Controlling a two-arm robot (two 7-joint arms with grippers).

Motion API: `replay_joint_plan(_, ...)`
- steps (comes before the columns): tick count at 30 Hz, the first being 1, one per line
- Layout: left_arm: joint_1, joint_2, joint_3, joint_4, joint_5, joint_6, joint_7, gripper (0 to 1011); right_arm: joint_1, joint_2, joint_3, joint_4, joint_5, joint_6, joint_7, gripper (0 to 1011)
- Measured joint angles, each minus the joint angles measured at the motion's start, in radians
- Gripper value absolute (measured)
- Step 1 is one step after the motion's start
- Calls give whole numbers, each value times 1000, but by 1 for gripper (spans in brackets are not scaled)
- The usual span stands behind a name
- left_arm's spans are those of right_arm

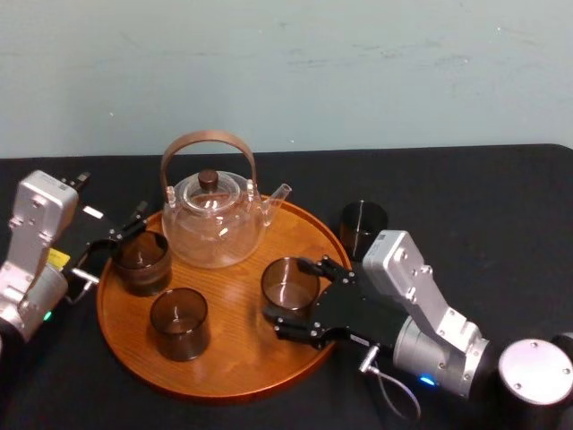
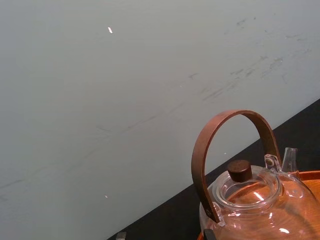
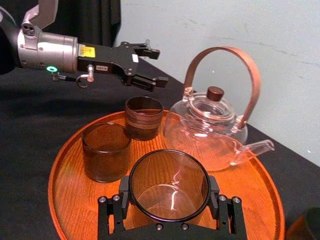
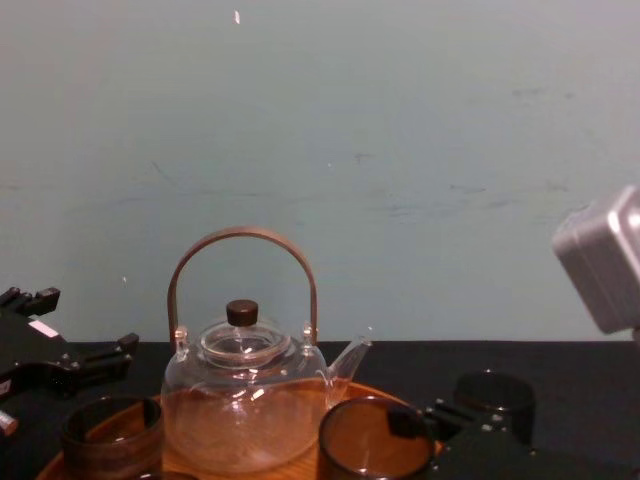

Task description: Pick up the glass from the table and place it on the tray.

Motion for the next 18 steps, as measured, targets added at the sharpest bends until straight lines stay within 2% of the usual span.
replay_joint_plan(18, 0, 0, 0, 0, 0, 0, 0, 1001, 36, -30, -51, 61, 6, -10, 12, 913)
